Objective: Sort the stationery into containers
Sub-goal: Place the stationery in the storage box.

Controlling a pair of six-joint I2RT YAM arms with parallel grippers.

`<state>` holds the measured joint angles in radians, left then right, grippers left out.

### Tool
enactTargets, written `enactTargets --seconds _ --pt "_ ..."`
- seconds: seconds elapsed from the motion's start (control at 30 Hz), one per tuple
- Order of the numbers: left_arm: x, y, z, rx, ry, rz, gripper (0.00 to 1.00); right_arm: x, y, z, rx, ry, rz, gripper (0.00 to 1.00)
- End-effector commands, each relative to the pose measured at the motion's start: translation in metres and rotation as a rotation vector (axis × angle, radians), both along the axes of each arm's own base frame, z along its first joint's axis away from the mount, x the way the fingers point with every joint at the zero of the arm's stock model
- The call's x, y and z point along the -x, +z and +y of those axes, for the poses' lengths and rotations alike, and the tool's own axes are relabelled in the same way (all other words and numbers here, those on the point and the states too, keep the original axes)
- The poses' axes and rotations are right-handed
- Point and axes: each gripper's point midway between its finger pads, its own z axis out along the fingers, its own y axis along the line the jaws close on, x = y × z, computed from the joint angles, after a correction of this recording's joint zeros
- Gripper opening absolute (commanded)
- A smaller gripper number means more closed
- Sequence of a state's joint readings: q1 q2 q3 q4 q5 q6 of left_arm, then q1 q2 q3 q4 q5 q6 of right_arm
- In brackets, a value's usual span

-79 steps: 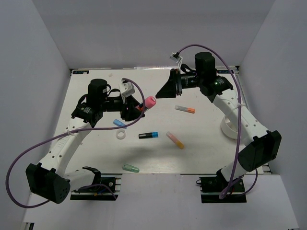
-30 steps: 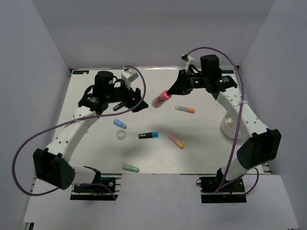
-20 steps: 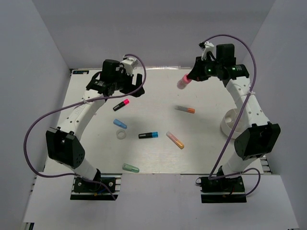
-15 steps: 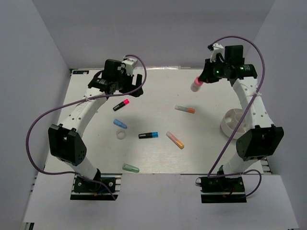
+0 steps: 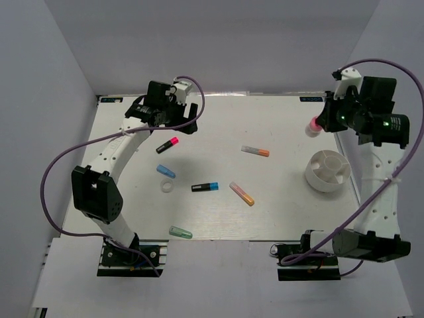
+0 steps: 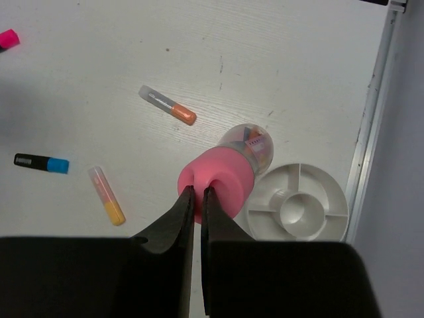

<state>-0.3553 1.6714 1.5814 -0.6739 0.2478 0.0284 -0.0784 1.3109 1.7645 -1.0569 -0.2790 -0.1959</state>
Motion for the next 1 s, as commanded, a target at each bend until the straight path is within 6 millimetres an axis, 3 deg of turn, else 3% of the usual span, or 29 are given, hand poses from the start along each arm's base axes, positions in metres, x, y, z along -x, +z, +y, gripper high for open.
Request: enactTargets --seconds 0.0,0.2,0.57,0.97 --pt "-0.001 0.014 -0.005 0.036 -0.016 -0.030 0.98 0.014 -0.002 -0.011 0.018 -0.021 0.008 0.00" --pt "0.002 0.011 -0.011 0.061 -0.039 -0.002 0.98 0.027 -0.035 -0.037 0.012 -0.073 0.137 0.00" --pt "0.010 0.009 -0.007 0.046 -0.044 -0.007 0.98 0.036 -0.046 -0.077 -0.052 -0.129 0.242 0.00" --pt "0.013 0.008 -0.015 0.079 -0.082 0.006 0.98 0.017 -0.049 -0.103 -0.080 -0.150 0.245 0.00"
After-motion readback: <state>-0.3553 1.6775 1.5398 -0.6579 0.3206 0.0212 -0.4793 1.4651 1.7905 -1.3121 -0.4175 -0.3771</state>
